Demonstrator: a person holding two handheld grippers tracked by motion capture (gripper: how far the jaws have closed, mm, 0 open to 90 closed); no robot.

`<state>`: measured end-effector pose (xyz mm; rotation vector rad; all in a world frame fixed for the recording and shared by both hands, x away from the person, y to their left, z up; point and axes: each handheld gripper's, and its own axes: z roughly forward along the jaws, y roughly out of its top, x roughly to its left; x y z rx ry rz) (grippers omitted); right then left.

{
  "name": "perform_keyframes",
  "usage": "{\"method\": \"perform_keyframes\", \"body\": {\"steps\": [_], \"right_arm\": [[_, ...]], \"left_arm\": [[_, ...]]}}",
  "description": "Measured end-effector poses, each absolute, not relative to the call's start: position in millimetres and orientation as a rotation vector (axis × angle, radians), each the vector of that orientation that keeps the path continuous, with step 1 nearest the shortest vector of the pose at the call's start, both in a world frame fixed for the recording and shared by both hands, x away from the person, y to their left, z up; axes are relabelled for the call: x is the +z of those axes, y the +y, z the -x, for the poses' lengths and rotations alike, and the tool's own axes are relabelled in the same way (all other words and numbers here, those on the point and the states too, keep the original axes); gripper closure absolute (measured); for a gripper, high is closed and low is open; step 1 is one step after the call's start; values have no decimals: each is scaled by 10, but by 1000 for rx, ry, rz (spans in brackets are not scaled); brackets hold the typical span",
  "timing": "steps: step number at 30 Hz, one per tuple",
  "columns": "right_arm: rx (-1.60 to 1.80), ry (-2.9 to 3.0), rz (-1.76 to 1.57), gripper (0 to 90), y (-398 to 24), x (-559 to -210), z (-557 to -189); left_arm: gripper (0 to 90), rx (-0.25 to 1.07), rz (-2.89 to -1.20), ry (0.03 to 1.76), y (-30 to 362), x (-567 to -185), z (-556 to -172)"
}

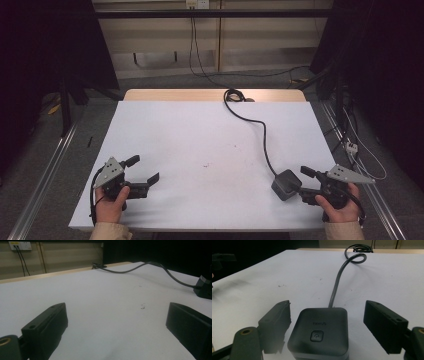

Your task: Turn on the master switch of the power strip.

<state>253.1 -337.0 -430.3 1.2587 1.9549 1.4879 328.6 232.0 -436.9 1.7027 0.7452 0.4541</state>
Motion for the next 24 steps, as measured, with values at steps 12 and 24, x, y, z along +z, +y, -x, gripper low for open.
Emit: {"method": "perform_keyframes", "body": {"steps": [12,24], "right_arm": [[1481,1928,-1280,143,-3369,-4300,-2551],[1463,1935,-1276,129,-3328,-4313,-2587]], "left_arm": [[35,454,-1699,746,2323,-4364,-3284],[35,456,-1696,748,2326,-4359,-3279]]}}
